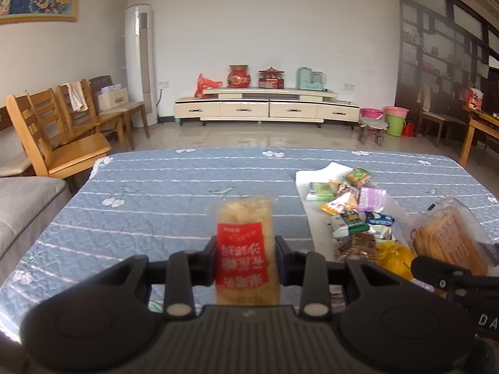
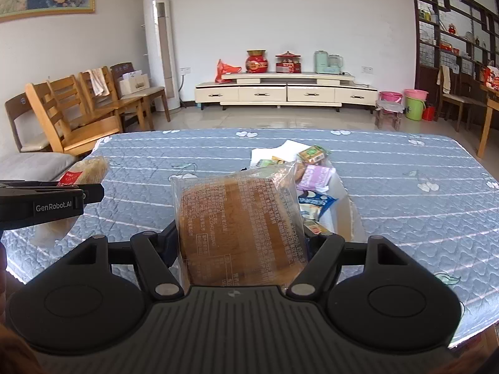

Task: Organize snacks
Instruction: 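Carry the red-labelled bag and clear bread bag over the white tray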

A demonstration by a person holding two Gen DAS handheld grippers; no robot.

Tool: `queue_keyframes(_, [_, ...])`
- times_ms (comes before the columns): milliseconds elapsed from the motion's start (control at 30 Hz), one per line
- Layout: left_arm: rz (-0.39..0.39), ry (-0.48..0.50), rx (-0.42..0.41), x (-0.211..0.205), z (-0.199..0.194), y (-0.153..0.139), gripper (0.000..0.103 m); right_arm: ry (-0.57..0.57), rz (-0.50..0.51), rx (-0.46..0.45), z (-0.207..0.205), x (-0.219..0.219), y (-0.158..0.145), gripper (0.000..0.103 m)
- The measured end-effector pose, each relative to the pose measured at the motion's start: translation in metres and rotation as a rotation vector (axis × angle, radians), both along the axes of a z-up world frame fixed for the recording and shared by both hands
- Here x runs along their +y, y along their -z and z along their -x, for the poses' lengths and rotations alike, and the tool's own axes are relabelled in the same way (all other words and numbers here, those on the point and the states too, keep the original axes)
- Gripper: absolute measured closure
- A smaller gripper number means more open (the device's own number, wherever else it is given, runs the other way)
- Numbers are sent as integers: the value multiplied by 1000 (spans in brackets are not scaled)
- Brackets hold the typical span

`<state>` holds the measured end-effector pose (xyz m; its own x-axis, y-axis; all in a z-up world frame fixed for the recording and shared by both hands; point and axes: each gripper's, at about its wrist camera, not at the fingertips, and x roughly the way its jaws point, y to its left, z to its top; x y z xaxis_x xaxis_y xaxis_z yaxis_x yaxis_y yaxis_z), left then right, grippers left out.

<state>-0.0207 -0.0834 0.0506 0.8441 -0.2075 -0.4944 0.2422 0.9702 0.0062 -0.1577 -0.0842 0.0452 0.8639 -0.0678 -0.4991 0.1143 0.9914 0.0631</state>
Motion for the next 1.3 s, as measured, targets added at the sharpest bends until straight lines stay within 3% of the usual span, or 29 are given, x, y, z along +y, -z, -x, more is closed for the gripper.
queue_keyframes(400, [-18,88,-17,-40,-2,-3,69,58,-5,-10,1,1,0,15])
queue_keyframes(1300, [-15,184,-28,-100,-20,-8,69,170,-8,-43,-7,13,5,15])
